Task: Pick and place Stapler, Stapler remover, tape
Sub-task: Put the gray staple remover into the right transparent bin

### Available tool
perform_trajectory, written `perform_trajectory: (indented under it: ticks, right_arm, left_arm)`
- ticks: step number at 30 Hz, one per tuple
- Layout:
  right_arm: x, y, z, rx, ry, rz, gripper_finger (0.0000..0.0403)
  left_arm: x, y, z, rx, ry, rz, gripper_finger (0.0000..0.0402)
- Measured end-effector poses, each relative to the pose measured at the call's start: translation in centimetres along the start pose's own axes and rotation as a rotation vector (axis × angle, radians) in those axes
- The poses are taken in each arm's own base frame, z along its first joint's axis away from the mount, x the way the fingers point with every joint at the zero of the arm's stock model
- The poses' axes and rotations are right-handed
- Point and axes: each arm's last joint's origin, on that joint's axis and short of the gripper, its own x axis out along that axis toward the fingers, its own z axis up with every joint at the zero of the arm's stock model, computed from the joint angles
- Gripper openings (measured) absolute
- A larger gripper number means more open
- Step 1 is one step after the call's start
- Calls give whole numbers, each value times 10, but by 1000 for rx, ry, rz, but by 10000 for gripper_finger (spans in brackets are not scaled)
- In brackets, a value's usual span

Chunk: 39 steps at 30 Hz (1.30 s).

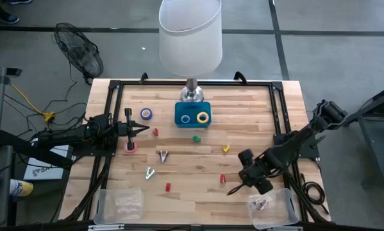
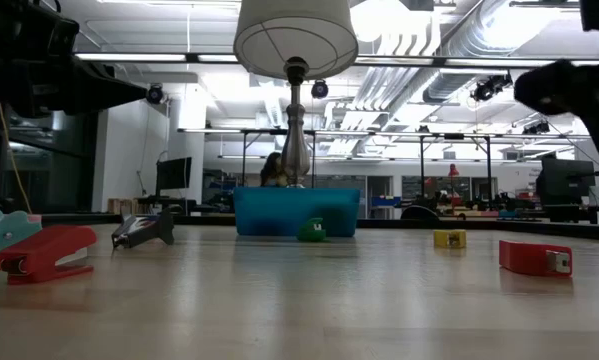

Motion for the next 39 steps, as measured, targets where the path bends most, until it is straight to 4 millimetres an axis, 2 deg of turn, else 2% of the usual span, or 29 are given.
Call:
perform_trajectory:
  ticks: [5, 15, 25, 39]
  right_arm:
    - [16, -2, 10, 25, -11, 32, 307]
    - [43, -4, 11, 44, 106, 56, 307]
    - [52, -7, 8, 63, 184, 39, 304]
    - [52, -8, 6, 65, 200, 36, 221]
  left_arm:
    - [0, 0, 0, 0, 0, 1, 1]
    - [0, 0, 0, 0, 0, 0, 1]
    - [0, 0, 0, 0, 0, 0, 1]
    - [0, 0, 0, 0, 0, 0, 1]
